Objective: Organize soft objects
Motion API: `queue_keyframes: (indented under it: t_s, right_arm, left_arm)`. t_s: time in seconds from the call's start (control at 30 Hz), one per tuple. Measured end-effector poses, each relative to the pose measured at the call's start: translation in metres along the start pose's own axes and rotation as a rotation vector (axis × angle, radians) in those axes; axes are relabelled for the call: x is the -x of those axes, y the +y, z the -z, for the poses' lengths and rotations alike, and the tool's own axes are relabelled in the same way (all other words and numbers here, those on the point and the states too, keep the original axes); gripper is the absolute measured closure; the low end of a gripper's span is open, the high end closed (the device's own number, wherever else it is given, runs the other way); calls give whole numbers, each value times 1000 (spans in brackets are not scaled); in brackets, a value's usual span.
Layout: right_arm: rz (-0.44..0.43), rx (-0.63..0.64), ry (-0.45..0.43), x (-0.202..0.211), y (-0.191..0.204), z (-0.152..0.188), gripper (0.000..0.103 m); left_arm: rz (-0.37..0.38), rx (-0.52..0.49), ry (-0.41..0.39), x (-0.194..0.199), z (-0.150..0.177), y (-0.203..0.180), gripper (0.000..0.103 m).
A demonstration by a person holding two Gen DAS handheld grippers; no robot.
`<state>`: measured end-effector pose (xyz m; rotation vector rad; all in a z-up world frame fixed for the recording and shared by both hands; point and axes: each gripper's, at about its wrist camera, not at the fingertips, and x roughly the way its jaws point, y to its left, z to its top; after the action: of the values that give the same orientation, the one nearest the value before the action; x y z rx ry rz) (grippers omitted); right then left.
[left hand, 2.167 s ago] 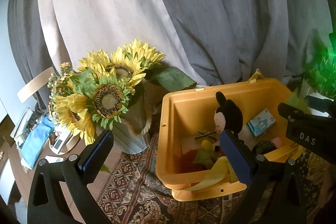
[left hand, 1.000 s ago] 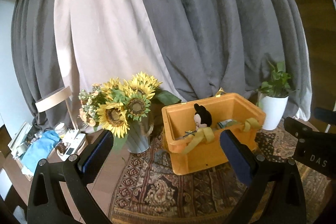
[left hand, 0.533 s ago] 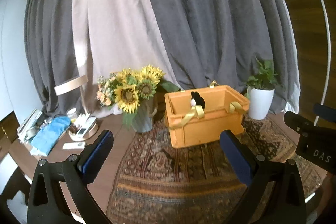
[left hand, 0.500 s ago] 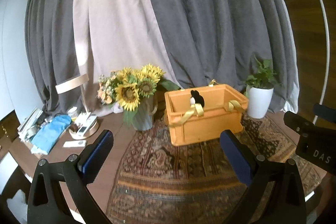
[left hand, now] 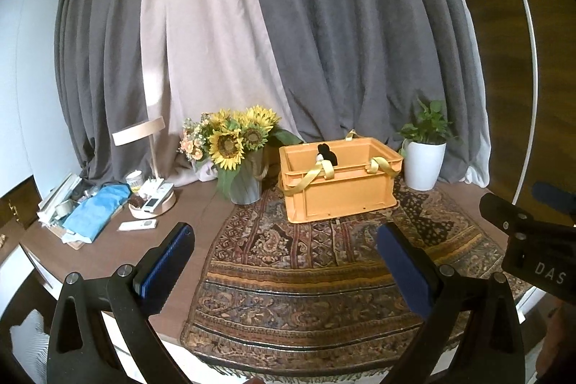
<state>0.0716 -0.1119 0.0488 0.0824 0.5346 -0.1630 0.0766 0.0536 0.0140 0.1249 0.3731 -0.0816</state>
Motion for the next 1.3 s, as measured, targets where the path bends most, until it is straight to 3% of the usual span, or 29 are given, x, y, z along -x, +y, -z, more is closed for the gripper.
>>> queue_keyframes:
  t_s: [0.57, 1.3]
  right_arm:
    - [-4, -8, -27, 33, -7, 6, 12]
    - [-3, -4, -23, 41, -11, 7, 12]
  left_arm:
    - [6, -11, -44, 37, 2, -6, 0]
    - [7, -11, -52, 46, -1, -7, 0]
